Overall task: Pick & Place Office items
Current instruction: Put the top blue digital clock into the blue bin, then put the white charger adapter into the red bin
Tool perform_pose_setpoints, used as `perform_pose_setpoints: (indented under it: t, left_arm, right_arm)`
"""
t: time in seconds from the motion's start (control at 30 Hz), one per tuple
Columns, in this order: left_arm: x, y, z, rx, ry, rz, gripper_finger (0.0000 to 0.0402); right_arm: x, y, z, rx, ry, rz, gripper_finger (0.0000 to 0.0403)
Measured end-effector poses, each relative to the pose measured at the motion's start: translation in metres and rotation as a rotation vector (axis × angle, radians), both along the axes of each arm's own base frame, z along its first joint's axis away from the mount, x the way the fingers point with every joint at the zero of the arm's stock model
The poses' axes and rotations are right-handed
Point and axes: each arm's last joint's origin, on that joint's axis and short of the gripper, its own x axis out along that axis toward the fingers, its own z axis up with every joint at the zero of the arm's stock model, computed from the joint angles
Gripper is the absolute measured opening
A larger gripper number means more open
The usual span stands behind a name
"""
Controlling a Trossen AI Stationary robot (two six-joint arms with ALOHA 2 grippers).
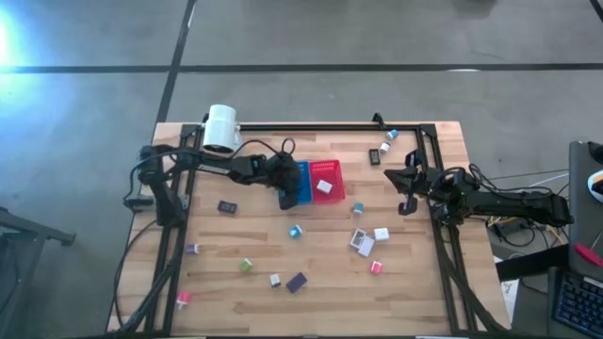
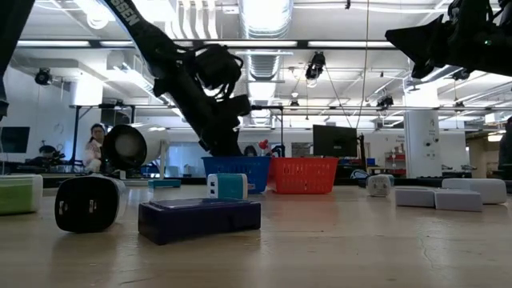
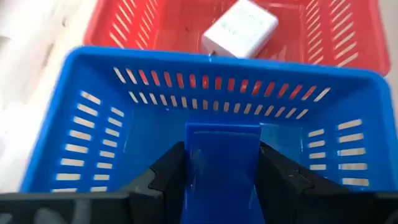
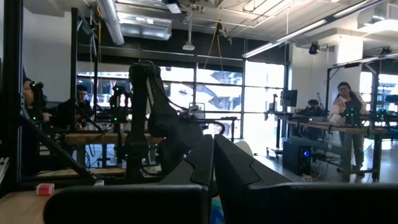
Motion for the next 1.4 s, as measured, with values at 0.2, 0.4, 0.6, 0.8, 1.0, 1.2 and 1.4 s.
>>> perform_pose_setpoints:
  t: [0.2,0.4,0.6,0.8,1.0,1.2,1.4]
  left_arm:
    - [0.001,0.000,-0.007,-0.007,0.014,0.004,0.0150]
    - [0.001,0.000,-0.005,-0.017,0.014,0.003,0.0176]
    - [0.000,-0.002,-0.006,-0.034,0.017,-0.021,0.0265]
    - [0.000,-0.003,0.006,-0.020,0.014,-0.039,0.0287]
    - [-0.012,-0.008,0.056,0.009,-0.065,-0.090,0.0276]
    - [-0.051,-0.025,0.125,0.035,-0.300,-0.159,0.0207]
    - [-0.106,-0.040,0.164,0.167,-0.506,-0.208,0.0104]
  right_arm:
    - [0.000,0.000,0.000,0.014,-0.004,0.005,0.0008]
    - [0.000,0.000,0.000,0.021,-0.006,0.008,0.0008]
    - [0.000,0.000,0.000,0.021,-0.007,0.008,0.0008]
    - [0.000,0.000,0.000,0.021,-0.007,0.008,0.0008]
    - [0.000,0.000,0.000,0.021,-0.007,0.008,0.0008]
    - [0.000,0.000,0.000,0.021,-0.007,0.008,0.0008]
    - [0.000,0.000,0.000,0.021,-0.007,0.008,0.0008]
